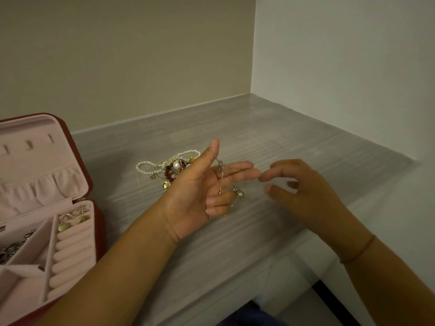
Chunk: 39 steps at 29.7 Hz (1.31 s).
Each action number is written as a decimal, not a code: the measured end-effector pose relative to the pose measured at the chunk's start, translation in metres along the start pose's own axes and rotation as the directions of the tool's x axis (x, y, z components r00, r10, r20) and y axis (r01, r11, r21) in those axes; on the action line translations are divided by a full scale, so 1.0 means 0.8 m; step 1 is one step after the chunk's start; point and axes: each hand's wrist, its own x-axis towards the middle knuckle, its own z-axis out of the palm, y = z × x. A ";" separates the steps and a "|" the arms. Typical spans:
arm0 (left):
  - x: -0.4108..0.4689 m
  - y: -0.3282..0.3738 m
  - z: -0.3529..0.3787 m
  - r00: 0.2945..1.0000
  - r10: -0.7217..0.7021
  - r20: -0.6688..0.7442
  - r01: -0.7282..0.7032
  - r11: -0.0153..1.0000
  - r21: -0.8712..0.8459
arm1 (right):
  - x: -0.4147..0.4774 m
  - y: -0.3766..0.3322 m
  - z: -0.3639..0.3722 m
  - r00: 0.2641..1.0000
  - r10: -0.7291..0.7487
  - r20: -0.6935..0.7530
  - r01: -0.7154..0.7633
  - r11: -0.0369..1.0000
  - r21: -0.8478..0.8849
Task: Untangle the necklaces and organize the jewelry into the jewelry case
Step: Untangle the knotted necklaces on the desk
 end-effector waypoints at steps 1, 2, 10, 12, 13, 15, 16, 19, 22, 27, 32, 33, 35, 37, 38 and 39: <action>0.000 0.000 0.000 1.000 0.003 0.002 -0.003 1.000 -0.003 | -0.003 -0.008 0.005 1.000 -0.009 0.028 0.007 0.999 0.042; -0.001 0.000 -0.001 1.000 0.008 0.001 -0.008 1.000 -0.009 | -0.005 -0.015 0.011 0.997 0.005 0.073 -0.012 0.996 0.089; -0.001 0.000 0.002 0.999 0.022 -0.031 -0.023 0.999 -0.032 | -0.014 -0.022 0.043 0.999 0.008 0.038 -0.020 0.943 0.333; 0.000 0.001 0.000 0.998 0.024 -0.063 -0.025 0.999 -0.020 | -0.014 -0.020 0.041 1.000 0.026 0.003 -0.025 0.919 0.393; 0.001 0.001 -0.001 0.996 0.025 -0.085 -0.027 1.000 -0.014 | -0.013 -0.019 0.039 0.999 0.040 -0.011 -0.032 0.915 0.403; 0.003 -0.001 -0.003 0.991 0.029 -0.129 -0.032 0.999 -0.018 | -0.011 -0.018 0.035 0.996 0.086 -0.003 -0.075 0.891 0.447; 0.004 -0.001 -0.004 0.988 0.032 -0.149 -0.036 0.999 -0.025 | -0.011 -0.019 0.033 0.992 0.125 0.030 -0.122 0.849 0.515; 0.006 -0.001 -0.007 0.978 0.050 -0.203 -0.058 0.998 -0.030 | -0.011 -0.023 0.032 0.962 0.225 0.153 -0.268 0.692 0.670; 0.007 0.001 -0.011 0.968 0.069 -0.240 -0.078 0.997 -0.029 | -0.010 -0.020 0.028 0.949 0.271 0.160 -0.308 0.700 0.644; 0.007 0.006 -0.016 0.960 0.094 -0.265 -0.100 0.995 -0.010 | -0.007 -0.014 0.019 0.947 0.308 0.090 -0.298 0.741 0.602; 0.007 0.009 -0.022 0.958 0.083 -0.276 -0.084 0.996 0.008 | -0.007 -0.010 0.018 0.936 0.350 0.038 -0.301 0.741 0.600; 0.007 0.009 -0.022 0.957 0.072 -0.281 -0.071 0.997 0.017 | -0.007 -0.009 0.018 0.936 0.351 0.029 -0.297 0.742 0.601; 0.007 0.009 -0.023 0.953 0.058 -0.299 -0.049 0.998 0.038 | -0.007 -0.008 0.016 0.933 0.358 0.028 -0.300 0.734 0.610; 0.007 0.010 -0.024 0.948 0.058 -0.313 -0.044 0.998 0.051 | -0.008 -0.007 0.014 0.935 0.350 0.055 -0.310 0.731 0.608; 0.007 0.011 -0.025 0.947 0.060 -0.316 -0.046 0.998 0.051 | -0.008 -0.007 0.012 0.938 0.338 0.077 -0.314 0.735 0.601; 0.007 0.012 -0.025 0.946 0.062 -0.317 -0.050 0.998 0.045 | -0.009 -0.007 0.010 0.942 0.321 0.101 -0.316 0.742 0.591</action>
